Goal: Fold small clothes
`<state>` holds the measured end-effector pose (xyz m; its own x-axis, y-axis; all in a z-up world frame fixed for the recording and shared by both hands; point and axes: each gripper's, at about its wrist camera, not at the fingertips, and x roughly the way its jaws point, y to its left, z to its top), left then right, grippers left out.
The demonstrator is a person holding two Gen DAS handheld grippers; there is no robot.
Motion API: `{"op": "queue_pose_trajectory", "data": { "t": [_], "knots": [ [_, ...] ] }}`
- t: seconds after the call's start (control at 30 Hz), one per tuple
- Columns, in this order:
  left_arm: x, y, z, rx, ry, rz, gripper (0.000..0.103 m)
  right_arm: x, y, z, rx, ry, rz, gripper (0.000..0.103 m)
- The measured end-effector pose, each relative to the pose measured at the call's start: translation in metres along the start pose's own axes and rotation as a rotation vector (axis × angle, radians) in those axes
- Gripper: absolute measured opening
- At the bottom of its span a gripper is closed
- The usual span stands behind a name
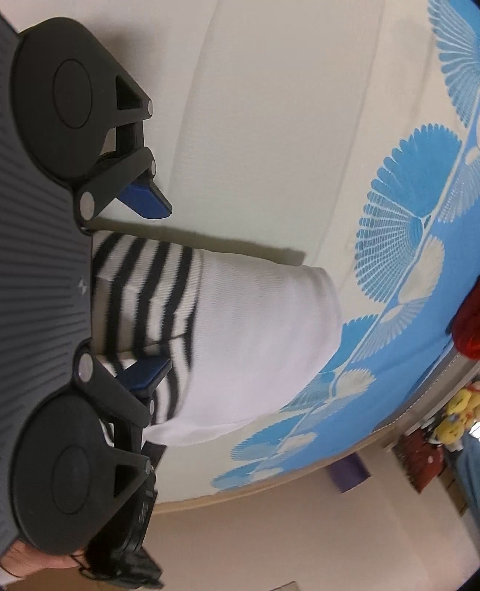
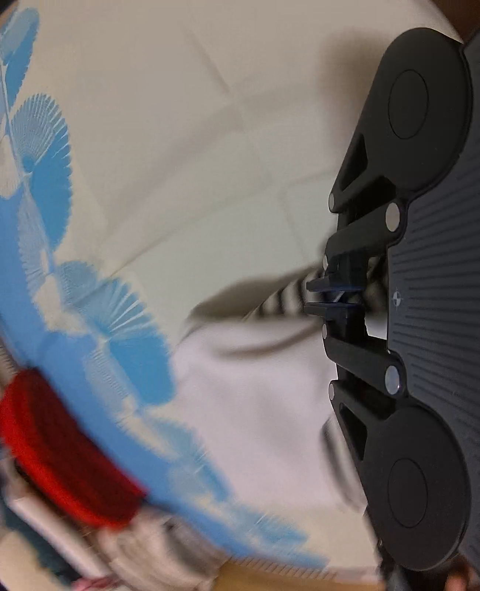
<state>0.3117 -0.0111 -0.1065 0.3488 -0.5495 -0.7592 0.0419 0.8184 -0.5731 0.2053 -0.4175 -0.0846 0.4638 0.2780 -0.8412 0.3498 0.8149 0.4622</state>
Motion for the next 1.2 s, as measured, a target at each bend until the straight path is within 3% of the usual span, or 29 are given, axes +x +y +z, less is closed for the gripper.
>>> {"op": "queue_pose_trajectory", "data": {
  "t": [0.07, 0.1, 0.13, 0.17, 0.3, 0.37, 0.47, 0.53, 0.6, 0.7, 0.8, 0.87, 0.93, 1.0, 1.07, 1.2],
  "knots": [
    [0.007, 0.001, 0.003, -0.011, 0.006, -0.007, 0.086, -0.005, 0.001, 0.004, 0.029, -0.032, 0.067, 0.033],
    [0.010, 0.003, 0.005, -0.013, 0.008, -0.009, 0.086, -0.005, 0.003, 0.004, 0.037, -0.037, 0.095, 0.055],
    [0.015, 0.002, 0.006, -0.012, 0.012, -0.008, 0.086, -0.002, 0.006, 0.005, 0.034, -0.028, 0.107, 0.063],
    [0.019, 0.002, 0.007, -0.007, 0.011, -0.005, 0.087, 0.002, 0.010, 0.004, 0.020, -0.006, 0.105, 0.063],
    [0.037, 0.003, 0.008, -0.008, 0.022, -0.019, 0.090, 0.028, 0.020, -0.004, -0.074, 0.083, -0.022, 0.062],
    [0.044, 0.004, 0.009, -0.023, 0.033, -0.036, 0.090, 0.033, 0.020, -0.004, -0.068, 0.090, -0.029, 0.057],
    [0.050, -0.001, 0.010, -0.004, 0.035, -0.053, 0.086, 0.036, 0.021, -0.002, -0.047, 0.091, -0.015, 0.039],
    [0.051, -0.010, 0.011, 0.046, 0.020, -0.034, 0.075, 0.038, 0.024, -0.003, -0.051, 0.086, -0.019, 0.025],
    [0.045, -0.020, 0.013, 0.088, 0.001, -0.028, 0.051, 0.040, 0.027, -0.003, -0.054, 0.069, -0.036, 0.014],
    [0.024, -0.037, 0.024, 0.179, -0.069, -0.018, 0.042, 0.040, 0.032, 0.001, -0.021, 0.028, -0.034, 0.011],
    [0.000, -0.040, 0.039, 0.240, -0.162, 0.013, 0.042, 0.037, 0.046, 0.007, -0.003, -0.047, 0.015, 0.010],
    [-0.013, -0.030, 0.055, 0.224, -0.207, 0.031, 0.043, 0.038, 0.064, 0.012, -0.016, -0.106, 0.068, 0.009],
    [-0.022, -0.015, 0.069, 0.183, -0.236, 0.055, 0.051, 0.039, 0.083, 0.015, -0.043, -0.148, 0.111, 0.009],
    [-0.030, 0.000, 0.075, 0.165, -0.281, 0.144, 0.056, 0.046, 0.102, 0.018, -0.077, -0.171, 0.127, 0.009],
    [-0.032, 0.010, 0.075, 0.169, -0.264, 0.192, 0.056, 0.061, 0.116, 0.021, -0.095, -0.157, 0.109, 0.009],
    [-0.033, 0.011, 0.058, 0.203, -0.190, 0.126, 0.060, 0.086, 0.132, 0.021, -0.155, -0.128, 0.036, 0.009]
  ]
}}
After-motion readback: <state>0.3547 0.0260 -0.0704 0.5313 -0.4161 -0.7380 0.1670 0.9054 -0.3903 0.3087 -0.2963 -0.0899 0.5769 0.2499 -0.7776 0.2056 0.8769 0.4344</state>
